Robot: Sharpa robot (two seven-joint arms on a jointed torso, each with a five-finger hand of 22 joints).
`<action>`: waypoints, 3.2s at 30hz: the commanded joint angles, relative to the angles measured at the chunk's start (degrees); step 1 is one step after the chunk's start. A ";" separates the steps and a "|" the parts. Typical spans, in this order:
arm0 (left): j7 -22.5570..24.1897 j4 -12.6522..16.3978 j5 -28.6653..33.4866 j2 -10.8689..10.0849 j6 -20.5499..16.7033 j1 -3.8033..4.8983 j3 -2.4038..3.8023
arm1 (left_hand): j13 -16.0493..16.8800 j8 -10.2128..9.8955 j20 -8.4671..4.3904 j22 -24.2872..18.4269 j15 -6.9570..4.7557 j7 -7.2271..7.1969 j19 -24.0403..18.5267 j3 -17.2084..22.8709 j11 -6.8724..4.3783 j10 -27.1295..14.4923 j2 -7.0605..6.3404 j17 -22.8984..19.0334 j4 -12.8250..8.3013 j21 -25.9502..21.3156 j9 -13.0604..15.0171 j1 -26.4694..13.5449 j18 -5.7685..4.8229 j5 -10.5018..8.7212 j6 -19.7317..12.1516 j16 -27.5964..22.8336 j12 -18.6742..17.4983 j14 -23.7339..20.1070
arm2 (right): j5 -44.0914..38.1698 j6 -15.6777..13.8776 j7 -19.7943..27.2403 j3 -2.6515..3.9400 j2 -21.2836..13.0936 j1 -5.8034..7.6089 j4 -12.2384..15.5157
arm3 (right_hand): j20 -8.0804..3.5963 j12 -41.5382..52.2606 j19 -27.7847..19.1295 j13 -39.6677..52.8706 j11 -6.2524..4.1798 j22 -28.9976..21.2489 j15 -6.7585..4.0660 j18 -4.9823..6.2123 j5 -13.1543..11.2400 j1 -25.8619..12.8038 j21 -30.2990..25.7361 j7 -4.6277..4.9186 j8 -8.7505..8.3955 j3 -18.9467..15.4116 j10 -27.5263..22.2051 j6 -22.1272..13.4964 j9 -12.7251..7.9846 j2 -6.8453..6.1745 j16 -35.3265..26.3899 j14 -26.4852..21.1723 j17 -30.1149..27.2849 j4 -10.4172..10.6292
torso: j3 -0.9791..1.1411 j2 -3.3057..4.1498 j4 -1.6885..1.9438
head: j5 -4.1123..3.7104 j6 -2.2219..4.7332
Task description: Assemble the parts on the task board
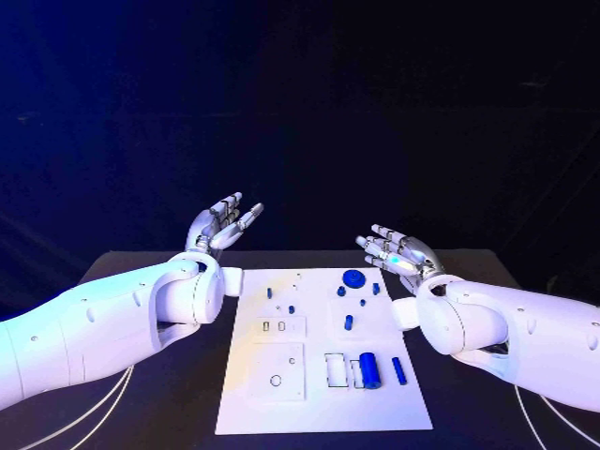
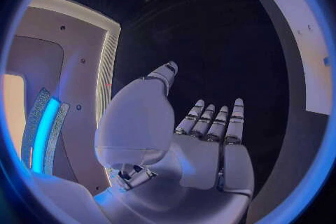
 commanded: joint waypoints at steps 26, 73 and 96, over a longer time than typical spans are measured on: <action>-1.40 10.47 -7.57 -8.79 10.57 0.39 0.64 | 2.76 8.97 -4.37 5.59 -6.85 4.20 40.63 8.44 0.41 48.05 -2.54 14.47 -1.46 16.40 5.21 3.50 6.12 0.16 31.65 17.40 4.65 49.16 | -58.46 2.74 -12.19 -0.87 -0.64 6.78 -4.25 | -7.76 1.74 45.30 1.92 -5.88 10.77 -8.55 2.92 -1.81 11.97 23.43 2.42 9.30 5.46 47.45 40.44 5.99 -6.49 12.24 50.59 11.00 -8.84 | -0.03 5.04 1.21 | -1.17 0.48; -7.27 23.12 -11.35 -15.97 20.46 1.50 1.62 | 3.40 9.05 -7.70 22.61 -9.74 2.97 42.11 14.54 -1.35 52.24 -5.53 36.07 -2.60 44.02 8.28 0.16 6.03 -0.13 32.93 45.74 2.82 50.58 | -89.86 16.28 -30.43 -1.11 3.23 8.42 -6.73 | -9.97 1.75 67.58 4.12 -7.75 79.24 -11.16 -5.13 -1.85 12.42 82.11 -0.61 9.05 6.91 45.81 41.18 14.78 -10.40 69.14 65.87 65.58 -0.65 | -0.78 11.43 3.13 | -3.72 1.03; -7.71 22.93 -10.78 -15.83 21.43 1.62 1.64 | 3.47 9.14 -7.66 23.19 -9.75 2.97 41.52 15.03 -1.38 52.38 -5.16 36.28 -2.76 44.88 8.47 0.39 6.06 -0.06 33.08 46.06 2.85 50.35 | -89.93 17.34 -31.18 -1.45 4.83 8.19 -8.47 | -9.82 1.75 67.81 4.16 -7.90 79.88 -11.38 -5.23 -1.64 12.21 82.55 -0.16 9.40 8.27 46.48 41.87 15.35 -10.01 70.14 65.75 66.20 0.06 | -0.72 12.00 3.19 | -3.76 1.05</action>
